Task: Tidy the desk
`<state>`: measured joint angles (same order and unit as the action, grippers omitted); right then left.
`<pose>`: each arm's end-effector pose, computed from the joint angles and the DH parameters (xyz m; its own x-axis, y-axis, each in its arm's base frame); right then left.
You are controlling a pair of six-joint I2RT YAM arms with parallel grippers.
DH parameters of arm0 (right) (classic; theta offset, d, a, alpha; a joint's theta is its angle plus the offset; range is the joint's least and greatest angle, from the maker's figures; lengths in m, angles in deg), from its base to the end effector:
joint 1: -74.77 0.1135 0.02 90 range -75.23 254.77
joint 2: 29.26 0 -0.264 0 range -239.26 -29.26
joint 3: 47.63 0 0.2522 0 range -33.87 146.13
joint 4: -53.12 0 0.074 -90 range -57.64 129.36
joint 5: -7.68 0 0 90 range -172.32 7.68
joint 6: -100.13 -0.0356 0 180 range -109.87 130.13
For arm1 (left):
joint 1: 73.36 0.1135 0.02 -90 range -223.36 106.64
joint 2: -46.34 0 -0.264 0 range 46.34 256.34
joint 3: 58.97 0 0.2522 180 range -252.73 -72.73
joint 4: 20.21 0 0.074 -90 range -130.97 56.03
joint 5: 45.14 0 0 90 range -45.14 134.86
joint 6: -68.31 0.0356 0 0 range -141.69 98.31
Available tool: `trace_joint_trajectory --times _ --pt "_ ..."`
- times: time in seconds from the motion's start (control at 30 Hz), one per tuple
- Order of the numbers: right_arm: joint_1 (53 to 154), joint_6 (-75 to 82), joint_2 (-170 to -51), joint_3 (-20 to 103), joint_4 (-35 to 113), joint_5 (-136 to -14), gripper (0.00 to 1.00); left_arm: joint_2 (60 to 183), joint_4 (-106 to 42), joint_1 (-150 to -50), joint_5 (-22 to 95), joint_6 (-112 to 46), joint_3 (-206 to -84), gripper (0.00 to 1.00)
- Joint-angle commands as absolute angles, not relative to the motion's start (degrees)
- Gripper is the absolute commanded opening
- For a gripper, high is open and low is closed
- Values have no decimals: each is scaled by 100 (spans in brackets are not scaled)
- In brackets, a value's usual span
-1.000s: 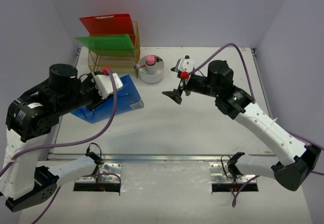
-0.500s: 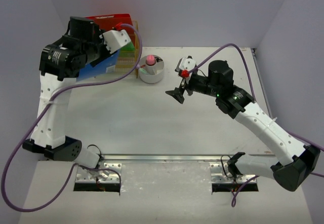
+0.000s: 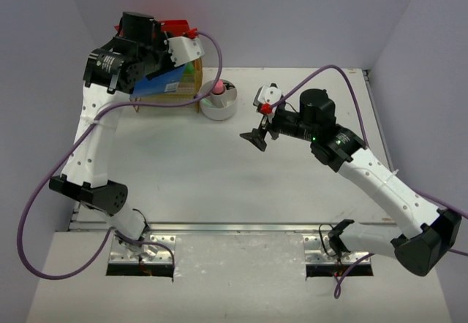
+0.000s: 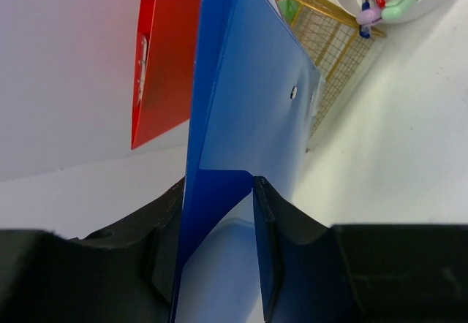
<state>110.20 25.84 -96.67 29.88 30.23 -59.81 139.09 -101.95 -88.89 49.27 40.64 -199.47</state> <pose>0.2130 0.1683 0.3778 0.0537 -0.2688 -0.9617 -0.8572 0.4815 -0.1825 0.2831 -0.0758 0.5027 -0.0681 0.9354 -0.3470 0.5725 0.3215 0.7543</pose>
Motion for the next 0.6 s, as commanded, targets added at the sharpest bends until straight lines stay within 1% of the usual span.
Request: trace_joint_trajectory --times 0.0,0.37,0.57 --pt "10984 2653 -9504 2981 3233 -6004 99 14137 -9277 -8839 4855 4234 -19947 0" --pt "10915 2709 -9360 2803 3259 -6052 99 14624 -8699 -8778 4514 4213 -19948 0" --pt "10870 2709 -9287 2711 3249 -6078 99 14633 -8275 -8553 3823 4041 -19647 0"
